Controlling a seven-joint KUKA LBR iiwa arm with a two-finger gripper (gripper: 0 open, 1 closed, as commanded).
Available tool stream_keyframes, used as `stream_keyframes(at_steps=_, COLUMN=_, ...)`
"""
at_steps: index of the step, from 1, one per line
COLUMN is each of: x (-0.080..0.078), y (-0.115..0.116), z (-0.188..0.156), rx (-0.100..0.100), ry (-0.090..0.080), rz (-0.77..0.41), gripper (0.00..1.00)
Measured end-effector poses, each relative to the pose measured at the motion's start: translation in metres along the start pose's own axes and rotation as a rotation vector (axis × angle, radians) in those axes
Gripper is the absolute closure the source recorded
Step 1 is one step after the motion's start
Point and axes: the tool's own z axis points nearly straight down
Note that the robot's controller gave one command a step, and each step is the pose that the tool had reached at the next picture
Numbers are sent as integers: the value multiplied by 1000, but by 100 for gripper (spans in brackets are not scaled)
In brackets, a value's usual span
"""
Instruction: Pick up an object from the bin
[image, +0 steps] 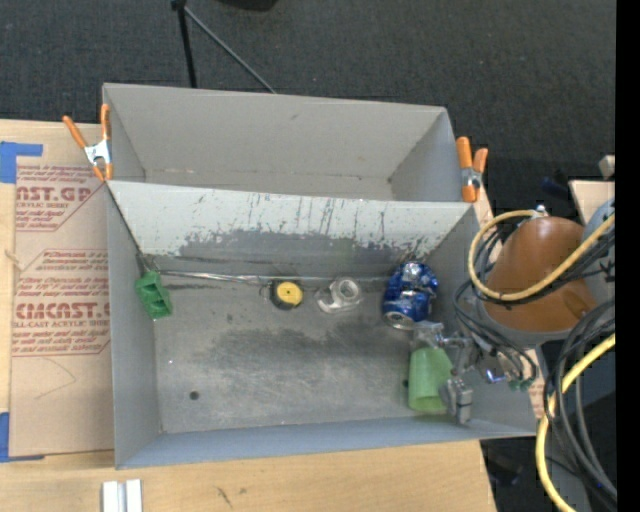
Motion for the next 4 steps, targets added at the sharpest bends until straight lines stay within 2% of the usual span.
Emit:
stream_keyframes(at_steps=1, x=-5, y=13, z=-2, rx=10, ry=-4, rz=-177, gripper=0)
stream_keyframes(at_steps=2, x=-5, y=13, z=-2, rx=10, ry=-3, rz=-177, gripper=100)
stream_keyframes(at_steps=3, x=-22, y=0, z=-88, rx=15, ry=-21, rz=-215, gripper=100)
stream_keyframes(at_steps=4, x=-20, y=1, z=-83, rx=8, ry=-13, rz=-215, gripper=0)
